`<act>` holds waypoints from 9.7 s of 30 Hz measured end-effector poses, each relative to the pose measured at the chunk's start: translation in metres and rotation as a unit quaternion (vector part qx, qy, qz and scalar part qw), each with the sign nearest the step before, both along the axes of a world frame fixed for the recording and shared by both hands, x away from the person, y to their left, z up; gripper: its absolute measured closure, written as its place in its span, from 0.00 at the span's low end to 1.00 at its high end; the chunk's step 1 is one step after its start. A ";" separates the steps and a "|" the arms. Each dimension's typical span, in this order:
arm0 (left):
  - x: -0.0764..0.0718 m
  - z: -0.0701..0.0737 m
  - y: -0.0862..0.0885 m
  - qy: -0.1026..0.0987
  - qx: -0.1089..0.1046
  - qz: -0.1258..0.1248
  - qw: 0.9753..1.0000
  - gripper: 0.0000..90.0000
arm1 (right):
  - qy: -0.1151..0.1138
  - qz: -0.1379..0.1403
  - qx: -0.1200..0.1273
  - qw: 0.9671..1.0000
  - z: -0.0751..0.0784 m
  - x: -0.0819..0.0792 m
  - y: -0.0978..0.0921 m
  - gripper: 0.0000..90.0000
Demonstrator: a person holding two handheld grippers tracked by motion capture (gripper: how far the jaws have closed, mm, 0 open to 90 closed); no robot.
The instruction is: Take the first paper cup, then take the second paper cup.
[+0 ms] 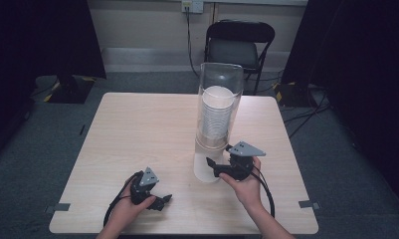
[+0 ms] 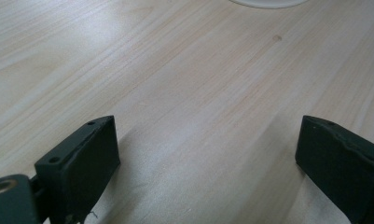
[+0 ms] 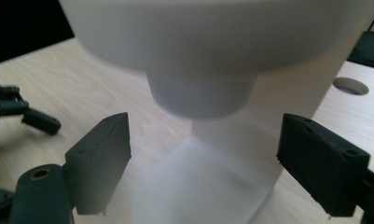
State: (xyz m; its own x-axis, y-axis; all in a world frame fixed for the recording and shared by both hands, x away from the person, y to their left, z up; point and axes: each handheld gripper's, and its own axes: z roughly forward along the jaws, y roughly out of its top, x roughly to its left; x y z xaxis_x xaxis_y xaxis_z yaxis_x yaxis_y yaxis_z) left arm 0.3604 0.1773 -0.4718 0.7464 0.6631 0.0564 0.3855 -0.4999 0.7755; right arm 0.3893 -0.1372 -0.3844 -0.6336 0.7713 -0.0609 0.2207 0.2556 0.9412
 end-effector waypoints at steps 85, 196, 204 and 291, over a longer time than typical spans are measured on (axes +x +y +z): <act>0.000 0.001 -0.001 0.003 -0.007 0.015 1.000 0.08 | 0.050 0.084 -0.099 0.990 -0.072 -0.003 -0.038 0.40; -0.002 0.031 0.055 0.037 -0.130 0.102 0.986 0.36 | 0.022 0.080 -0.094 0.992 -0.059 -0.009 -0.020 0.23; -0.001 0.009 0.053 0.036 -0.059 0.075 0.995 0.27 | 0.041 0.067 -0.078 0.994 -0.059 -0.006 -0.022 0.21; -0.004 -0.001 0.042 -0.005 -0.014 0.053 0.998 0.17 | -0.033 0.064 0.023 0.997 -0.010 0.026 0.001 0.40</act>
State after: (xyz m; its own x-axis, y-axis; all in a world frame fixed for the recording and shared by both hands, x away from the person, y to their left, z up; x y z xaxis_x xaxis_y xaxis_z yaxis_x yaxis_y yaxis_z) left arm 0.3559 0.2191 -0.4725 0.6710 0.7402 0.0435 0.4273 -0.4340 0.7931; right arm 0.4154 -0.1367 -0.3939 -0.7231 0.6870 -0.0715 0.1266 0.2336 0.9641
